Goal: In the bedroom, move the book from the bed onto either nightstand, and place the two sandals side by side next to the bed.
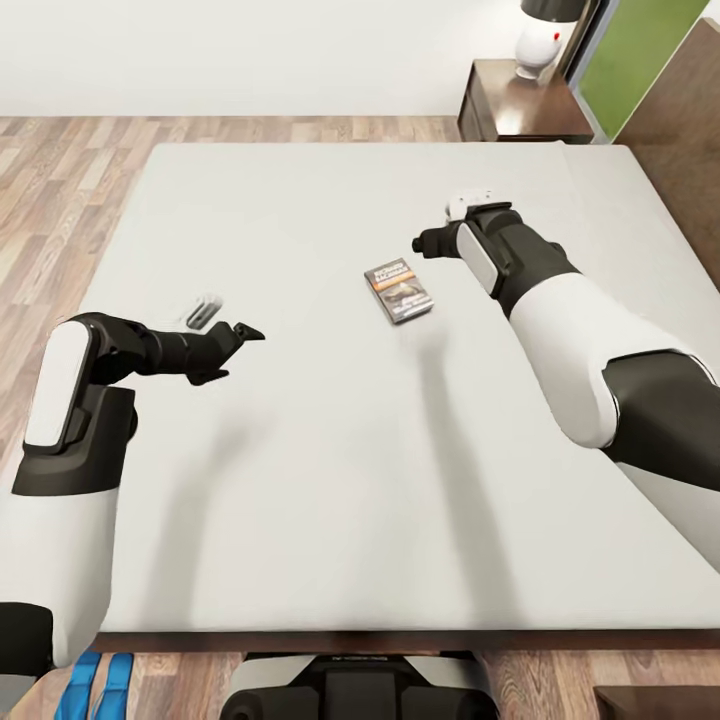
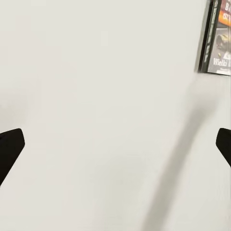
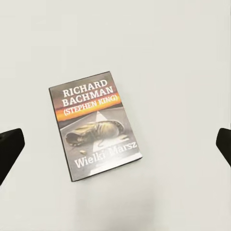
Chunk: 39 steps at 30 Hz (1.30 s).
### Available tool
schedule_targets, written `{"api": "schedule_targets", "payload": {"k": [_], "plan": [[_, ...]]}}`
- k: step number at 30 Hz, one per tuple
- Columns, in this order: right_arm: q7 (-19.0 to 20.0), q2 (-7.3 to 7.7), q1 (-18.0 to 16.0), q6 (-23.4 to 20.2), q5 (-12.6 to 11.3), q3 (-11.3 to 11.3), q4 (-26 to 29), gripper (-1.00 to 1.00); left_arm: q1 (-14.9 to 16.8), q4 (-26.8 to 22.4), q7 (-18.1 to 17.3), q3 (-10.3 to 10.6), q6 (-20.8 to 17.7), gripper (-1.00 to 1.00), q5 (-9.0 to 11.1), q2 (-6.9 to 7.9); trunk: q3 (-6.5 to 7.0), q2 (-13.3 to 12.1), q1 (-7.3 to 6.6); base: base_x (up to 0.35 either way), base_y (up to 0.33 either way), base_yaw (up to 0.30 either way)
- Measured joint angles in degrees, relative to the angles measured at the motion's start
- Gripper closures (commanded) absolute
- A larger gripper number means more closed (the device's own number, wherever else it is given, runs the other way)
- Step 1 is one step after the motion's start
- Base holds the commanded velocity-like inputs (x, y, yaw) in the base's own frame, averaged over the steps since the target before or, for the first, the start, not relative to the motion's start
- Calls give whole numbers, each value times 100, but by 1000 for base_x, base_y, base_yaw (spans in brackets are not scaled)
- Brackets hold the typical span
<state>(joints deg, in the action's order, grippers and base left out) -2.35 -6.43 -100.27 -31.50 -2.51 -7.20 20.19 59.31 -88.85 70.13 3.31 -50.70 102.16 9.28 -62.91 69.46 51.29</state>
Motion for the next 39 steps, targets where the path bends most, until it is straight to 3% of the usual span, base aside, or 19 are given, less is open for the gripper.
{"api": "schedule_targets", "payload": {"k": [3, 9, 16, 24, 34, 39], "plan": [[-78, -13, -360, -7, -8, 11, -26, -100, 258, 89, 98, 7, 7, -100, 126, -11, -80, 121, 65, 0, 0, 0], [-124, -17, -522, -7, -13, 11, -37, -100, 453, 114, 309, 8, 26, -100, 390, 17, -242, 361, 198, 0, 0, 0], [-133, -12, -760, -19, -17, 19, -40, -100, 536, 109, 445, 9, 36, -100, 469, 43, -430, 642, 352, 0, 0, 0], [-137, -10, -1009, -27, -18, 28, -132, -100, 845, 187, 531, 17, 39, -100, 500, 46, -645, 963, 527, 0, 0, 0], [-139, -18, -1102, -124, -22, 23, -286, -100, 1196, 194, 585, 31, 75, -100, 449, 45, -734, 965, 528, 0, 0, 0], [-139, -18, -1172, -193, -25, 20, -342, -100, 1495, 325, 611, 136, 82, -100, 481, 47, -779, 965, 528, 0, 0, 0]]}}
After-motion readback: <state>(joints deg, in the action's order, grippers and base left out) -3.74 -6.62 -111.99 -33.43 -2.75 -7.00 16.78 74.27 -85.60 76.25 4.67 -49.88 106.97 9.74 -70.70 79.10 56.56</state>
